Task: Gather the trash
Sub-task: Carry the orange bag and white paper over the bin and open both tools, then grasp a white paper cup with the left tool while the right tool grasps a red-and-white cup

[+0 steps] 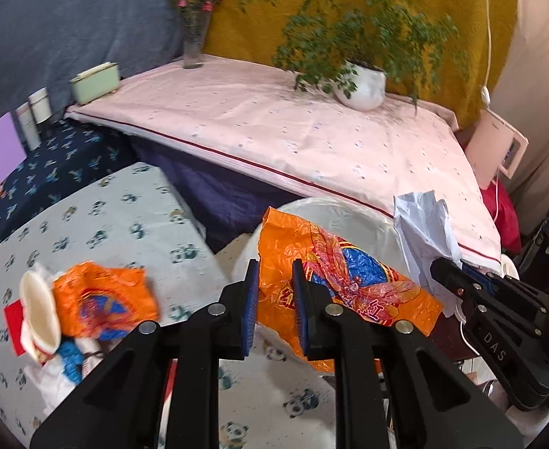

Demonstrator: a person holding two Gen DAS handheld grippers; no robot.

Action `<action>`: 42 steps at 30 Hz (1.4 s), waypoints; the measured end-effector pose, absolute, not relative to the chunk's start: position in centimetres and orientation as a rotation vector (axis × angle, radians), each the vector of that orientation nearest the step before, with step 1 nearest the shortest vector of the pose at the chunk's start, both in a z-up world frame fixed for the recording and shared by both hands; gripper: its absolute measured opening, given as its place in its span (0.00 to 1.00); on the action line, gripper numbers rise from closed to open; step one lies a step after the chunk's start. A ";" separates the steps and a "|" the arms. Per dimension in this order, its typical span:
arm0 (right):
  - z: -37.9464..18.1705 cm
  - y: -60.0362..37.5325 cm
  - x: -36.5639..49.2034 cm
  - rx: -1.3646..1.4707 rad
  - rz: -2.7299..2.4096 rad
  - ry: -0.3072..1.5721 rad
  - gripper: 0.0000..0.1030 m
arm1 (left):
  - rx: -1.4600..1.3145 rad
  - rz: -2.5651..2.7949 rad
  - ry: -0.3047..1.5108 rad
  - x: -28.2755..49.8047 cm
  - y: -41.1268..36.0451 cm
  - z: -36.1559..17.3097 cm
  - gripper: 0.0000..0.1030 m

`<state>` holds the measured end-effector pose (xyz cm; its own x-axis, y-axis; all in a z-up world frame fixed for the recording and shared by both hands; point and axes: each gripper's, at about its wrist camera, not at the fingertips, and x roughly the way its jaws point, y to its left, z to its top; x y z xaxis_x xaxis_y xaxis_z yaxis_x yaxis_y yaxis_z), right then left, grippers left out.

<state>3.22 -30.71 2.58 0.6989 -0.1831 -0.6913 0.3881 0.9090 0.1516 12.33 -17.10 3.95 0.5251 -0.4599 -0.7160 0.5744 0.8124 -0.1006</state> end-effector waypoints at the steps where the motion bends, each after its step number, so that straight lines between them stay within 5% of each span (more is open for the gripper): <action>1: 2.4 -31.1 3.2 0.302 -0.330 0.734 0.08 | 0.166 -0.628 0.812 12.5 -17.7 3.5 0.17; 5: 1.6 -32.4 3.5 0.320 -0.349 0.745 0.10 | 0.175 -0.640 0.813 13.0 -19.5 2.5 0.21; 9: 1.3 -32.8 4.1 0.335 -0.353 0.745 0.14 | 0.162 -0.632 0.804 13.4 -19.8 2.3 0.58; 12: 1.3 -32.8 4.3 0.332 -0.357 0.738 0.29 | 0.162 -0.617 0.788 13.5 -19.5 2.6 0.67; 26: 3.7 -29.6 5.0 0.297 -0.299 0.697 0.41 | 0.089 -0.475 0.773 13.8 -13.3 3.9 0.82; 42: 3.8 -21.1 7.4 0.233 -0.136 0.738 0.42 | 0.004 -0.152 0.820 16.3 -0.7 3.0 0.88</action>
<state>7.41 -21.06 3.78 0.7329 -0.0407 -0.6792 0.2042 0.9653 0.1625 16.31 -0.66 2.98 0.6720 -0.1340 -0.7283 0.1367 0.9890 -0.0558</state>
